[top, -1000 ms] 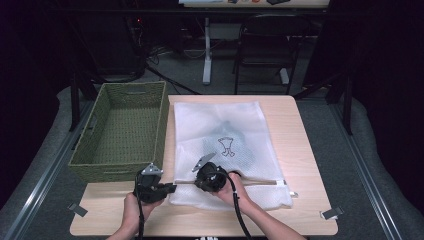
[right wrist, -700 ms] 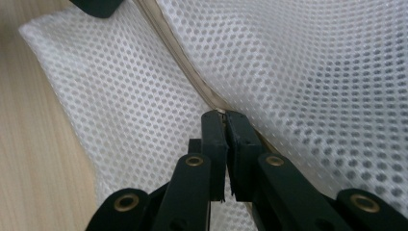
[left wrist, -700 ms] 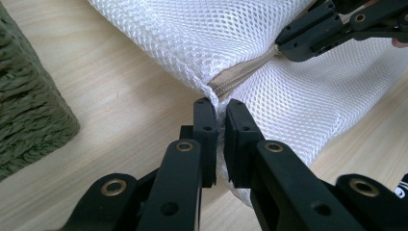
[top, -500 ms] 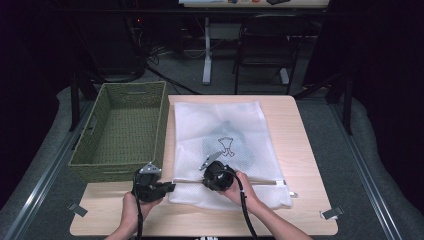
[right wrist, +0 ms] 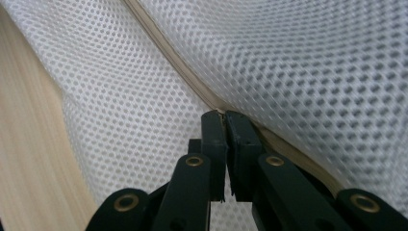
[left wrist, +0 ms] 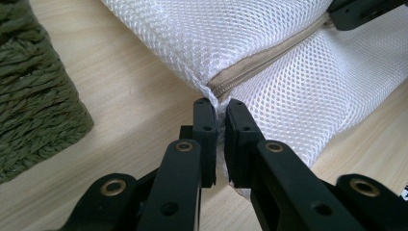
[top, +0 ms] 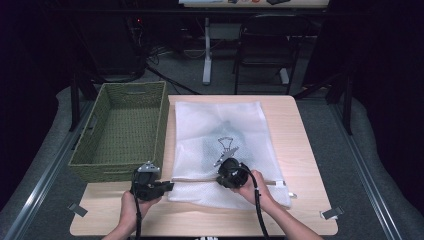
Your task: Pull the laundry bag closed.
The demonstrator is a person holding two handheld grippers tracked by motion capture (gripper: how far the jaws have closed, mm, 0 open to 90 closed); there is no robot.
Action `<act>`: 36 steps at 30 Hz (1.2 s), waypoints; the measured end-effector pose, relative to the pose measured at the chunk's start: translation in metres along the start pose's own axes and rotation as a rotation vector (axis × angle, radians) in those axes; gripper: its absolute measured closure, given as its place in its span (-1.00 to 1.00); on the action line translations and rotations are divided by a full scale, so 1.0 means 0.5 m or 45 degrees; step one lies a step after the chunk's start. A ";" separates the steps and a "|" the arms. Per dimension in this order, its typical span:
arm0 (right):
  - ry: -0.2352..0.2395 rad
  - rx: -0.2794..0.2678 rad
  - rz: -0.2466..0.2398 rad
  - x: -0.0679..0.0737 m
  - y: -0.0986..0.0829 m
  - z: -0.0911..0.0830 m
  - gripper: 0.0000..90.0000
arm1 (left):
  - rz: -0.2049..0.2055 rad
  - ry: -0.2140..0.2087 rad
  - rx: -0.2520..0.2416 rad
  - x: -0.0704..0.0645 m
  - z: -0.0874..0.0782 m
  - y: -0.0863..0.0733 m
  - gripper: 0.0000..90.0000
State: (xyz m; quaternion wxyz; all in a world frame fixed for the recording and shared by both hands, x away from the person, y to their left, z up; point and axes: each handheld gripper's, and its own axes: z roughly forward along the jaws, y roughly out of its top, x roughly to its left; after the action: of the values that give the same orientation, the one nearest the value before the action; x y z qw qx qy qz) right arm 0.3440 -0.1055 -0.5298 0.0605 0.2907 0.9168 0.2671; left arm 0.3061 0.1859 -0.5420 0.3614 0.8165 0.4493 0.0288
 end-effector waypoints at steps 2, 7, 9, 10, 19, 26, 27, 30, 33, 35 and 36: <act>-0.004 0.001 0.010 -0.006 -0.008 -0.009 0.94 | -0.003 0.001 0.001 0.000 0.000 0.000 0.88; -0.015 -0.011 0.041 -0.023 -0.028 -0.030 0.94 | -0.001 0.001 0.001 0.001 0.000 0.000 0.88; -0.021 -0.005 0.057 -0.027 -0.035 -0.039 0.94 | -0.001 -0.002 0.003 0.002 0.000 0.000 0.88; -0.022 -0.010 0.062 -0.030 -0.039 -0.043 0.94 | 0.000 -0.002 0.003 0.003 0.000 0.000 0.88; -0.037 -0.014 0.115 -0.054 -0.076 -0.076 0.94 | -0.003 -0.003 0.008 0.001 0.001 0.000 0.88; -0.045 -0.017 0.123 -0.061 -0.088 -0.083 0.94 | -0.001 0.000 0.008 0.000 0.000 0.001 0.88; -0.044 -0.013 0.123 -0.060 -0.088 -0.082 0.94 | 0.002 0.001 0.008 0.000 0.000 0.002 0.88; -0.043 -0.007 0.112 -0.062 -0.090 -0.084 0.94 | 0.007 -0.001 0.011 0.000 0.000 0.002 0.88; -0.044 -0.015 0.104 -0.061 -0.090 -0.085 0.94 | 0.014 0.001 0.012 0.000 -0.001 0.002 0.88; -0.050 -0.007 0.111 -0.061 -0.092 -0.089 0.94 | 0.005 -0.001 0.007 0.000 -0.002 0.002 0.88; -0.044 -0.019 0.121 -0.063 -0.095 -0.090 0.94 | 0.007 0.001 0.007 0.000 -0.003 0.002 0.88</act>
State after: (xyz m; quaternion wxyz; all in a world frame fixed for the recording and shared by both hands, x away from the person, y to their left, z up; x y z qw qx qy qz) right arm 0.3343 -0.1764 -0.5178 0.0658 0.3380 0.8988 0.2713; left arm 0.3063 0.1866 -0.5406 0.3589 0.8187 0.4472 0.0288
